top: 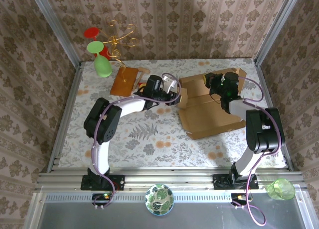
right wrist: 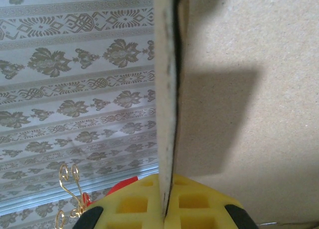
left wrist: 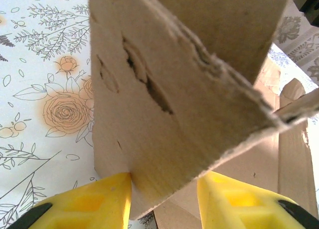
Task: Fold the paper box
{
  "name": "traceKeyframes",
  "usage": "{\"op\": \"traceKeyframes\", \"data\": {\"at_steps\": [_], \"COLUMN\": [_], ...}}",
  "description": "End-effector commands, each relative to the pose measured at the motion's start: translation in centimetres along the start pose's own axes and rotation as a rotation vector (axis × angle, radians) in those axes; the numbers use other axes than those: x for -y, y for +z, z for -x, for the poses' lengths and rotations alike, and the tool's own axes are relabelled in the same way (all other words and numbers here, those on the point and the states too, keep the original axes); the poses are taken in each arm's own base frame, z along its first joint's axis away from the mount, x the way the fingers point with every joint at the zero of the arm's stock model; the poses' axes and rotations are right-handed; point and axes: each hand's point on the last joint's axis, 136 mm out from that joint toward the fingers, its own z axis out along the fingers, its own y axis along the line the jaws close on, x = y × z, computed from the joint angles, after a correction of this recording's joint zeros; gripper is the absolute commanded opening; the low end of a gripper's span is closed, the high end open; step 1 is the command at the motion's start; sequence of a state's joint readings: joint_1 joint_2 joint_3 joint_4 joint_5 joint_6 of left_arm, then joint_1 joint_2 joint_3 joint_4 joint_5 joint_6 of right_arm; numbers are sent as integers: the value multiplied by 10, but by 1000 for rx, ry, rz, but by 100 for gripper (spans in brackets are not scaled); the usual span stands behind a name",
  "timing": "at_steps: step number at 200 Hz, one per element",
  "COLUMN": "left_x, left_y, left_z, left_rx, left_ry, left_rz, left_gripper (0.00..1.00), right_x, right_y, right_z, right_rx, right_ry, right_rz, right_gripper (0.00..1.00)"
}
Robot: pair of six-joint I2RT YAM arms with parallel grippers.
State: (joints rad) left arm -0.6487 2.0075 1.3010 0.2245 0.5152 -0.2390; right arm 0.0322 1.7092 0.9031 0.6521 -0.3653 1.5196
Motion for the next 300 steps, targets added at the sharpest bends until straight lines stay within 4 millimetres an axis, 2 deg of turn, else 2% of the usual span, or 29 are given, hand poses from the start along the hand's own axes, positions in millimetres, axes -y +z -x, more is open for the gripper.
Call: {"op": "traceKeyframes", "data": {"at_steps": [1, 34, 84, 145, 169, 213, 300], "left_x": [2, -3, -21, -14, -15, -33, -57], "left_y": [-2, -1, 4, 14, 15, 15, 20], "left_z": [14, 14, 16, 27, 29, 24, 25], "left_rx": [45, 83, 118, 150, 148, 145, 155], "left_ry": [13, -26, -106, -111, -113, -161, -194], "left_rz": [48, 118, 239, 252, 316, 450, 575], "left_gripper": [41, 44, 46, 45, 44, 43, 40], "right_x": [-1, 4, 9, 13, 13, 14, 18], "right_y": [1, 1, 1, 2, 4, 10, 15], "right_z": [1, 3, 4, 5, 4, -5, -15], "right_rx": [-8, 2, 11, 27, 38, 39, 44], "right_ry": [-31, -9, 11, 41, 63, 86, 117], "right_rz": [63, 89, 100, 96, 96, 99, 112], "right_gripper": [0, 0, 0, 0, 0, 0, 0]}}
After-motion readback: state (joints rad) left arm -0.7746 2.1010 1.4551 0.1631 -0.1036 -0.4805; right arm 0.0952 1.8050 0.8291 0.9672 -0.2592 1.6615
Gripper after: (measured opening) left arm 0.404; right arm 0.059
